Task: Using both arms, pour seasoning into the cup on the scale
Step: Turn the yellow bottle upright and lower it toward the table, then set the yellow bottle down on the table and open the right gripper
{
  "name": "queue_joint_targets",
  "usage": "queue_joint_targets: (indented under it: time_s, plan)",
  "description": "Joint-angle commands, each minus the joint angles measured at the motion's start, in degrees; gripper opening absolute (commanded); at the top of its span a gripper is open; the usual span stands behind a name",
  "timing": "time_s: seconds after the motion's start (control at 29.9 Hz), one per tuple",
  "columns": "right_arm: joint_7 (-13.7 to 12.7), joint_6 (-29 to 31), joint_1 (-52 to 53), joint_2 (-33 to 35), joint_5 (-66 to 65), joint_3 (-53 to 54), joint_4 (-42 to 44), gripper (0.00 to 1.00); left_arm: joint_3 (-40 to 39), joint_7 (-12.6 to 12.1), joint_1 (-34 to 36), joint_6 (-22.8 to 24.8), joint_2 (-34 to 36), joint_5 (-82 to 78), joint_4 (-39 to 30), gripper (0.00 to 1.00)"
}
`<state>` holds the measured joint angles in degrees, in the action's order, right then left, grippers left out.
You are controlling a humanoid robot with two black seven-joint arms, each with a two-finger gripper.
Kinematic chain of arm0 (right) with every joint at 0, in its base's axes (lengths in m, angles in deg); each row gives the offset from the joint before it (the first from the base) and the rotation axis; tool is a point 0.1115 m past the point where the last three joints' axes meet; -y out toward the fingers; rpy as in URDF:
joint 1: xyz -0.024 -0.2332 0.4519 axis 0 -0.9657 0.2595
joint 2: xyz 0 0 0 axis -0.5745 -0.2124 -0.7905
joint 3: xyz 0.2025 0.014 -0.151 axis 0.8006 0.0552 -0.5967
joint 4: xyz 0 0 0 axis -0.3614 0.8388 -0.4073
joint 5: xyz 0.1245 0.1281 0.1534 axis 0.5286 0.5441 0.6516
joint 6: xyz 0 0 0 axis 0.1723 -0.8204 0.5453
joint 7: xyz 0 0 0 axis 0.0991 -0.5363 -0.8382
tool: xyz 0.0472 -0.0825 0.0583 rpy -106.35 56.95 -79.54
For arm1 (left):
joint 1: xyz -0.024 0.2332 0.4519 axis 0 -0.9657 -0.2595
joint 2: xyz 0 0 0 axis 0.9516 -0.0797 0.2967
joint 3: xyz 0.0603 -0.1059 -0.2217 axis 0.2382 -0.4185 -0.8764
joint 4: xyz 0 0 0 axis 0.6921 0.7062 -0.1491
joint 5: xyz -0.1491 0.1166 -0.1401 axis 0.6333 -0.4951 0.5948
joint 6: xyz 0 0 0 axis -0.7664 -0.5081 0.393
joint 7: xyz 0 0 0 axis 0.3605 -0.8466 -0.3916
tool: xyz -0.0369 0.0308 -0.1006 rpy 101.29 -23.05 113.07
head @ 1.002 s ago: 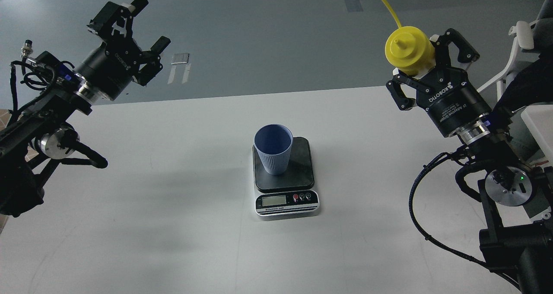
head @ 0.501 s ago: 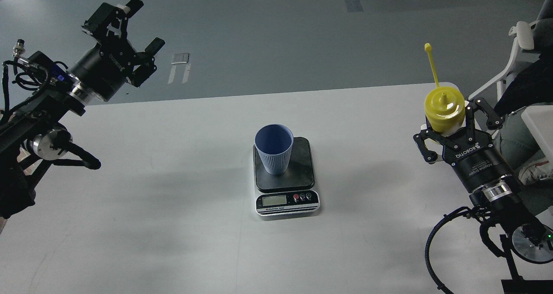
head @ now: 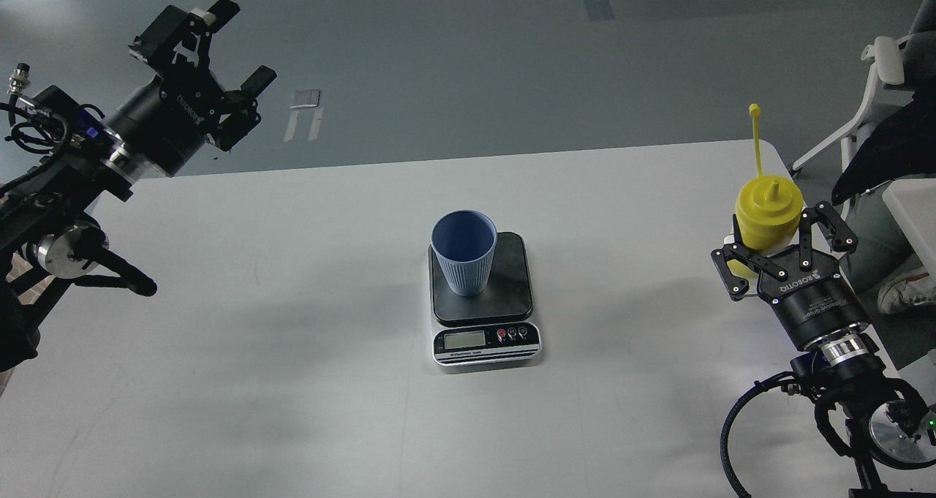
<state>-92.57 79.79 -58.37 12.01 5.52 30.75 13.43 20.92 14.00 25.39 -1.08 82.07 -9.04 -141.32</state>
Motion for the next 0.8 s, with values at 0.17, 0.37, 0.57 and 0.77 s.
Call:
queue_joint_targets:
  time_s: [0.17, 0.37, 0.57, 0.77]
  plan:
    - [0.0, 0.0, 0.0, 0.0, 2.3, -0.7, 5.6, 0.0, 0.0, 0.0, -0.2, 0.1, 1.7, 0.0, 0.0, 0.98]
    - [0.2, 0.0, 0.0, 0.0, 4.6, -1.5, 9.2, 0.0, 0.0, 0.0, -0.5, 0.0, 2.4, 0.0, -0.3, 0.98]
    - [-0.1, 0.0, -0.5, 0.0, 5.6, -1.7, 7.8, 0.0, -0.2, 0.0, -1.1, -0.2, 4.5, 0.0, -3.4, 0.98]
    - [-0.1, 0.0, -1.3, 0.0, 6.2, -1.6, 6.4, 0.79, -0.3, 0.0, -1.2, -0.2, 4.6, 0.0, -3.5, 0.98]
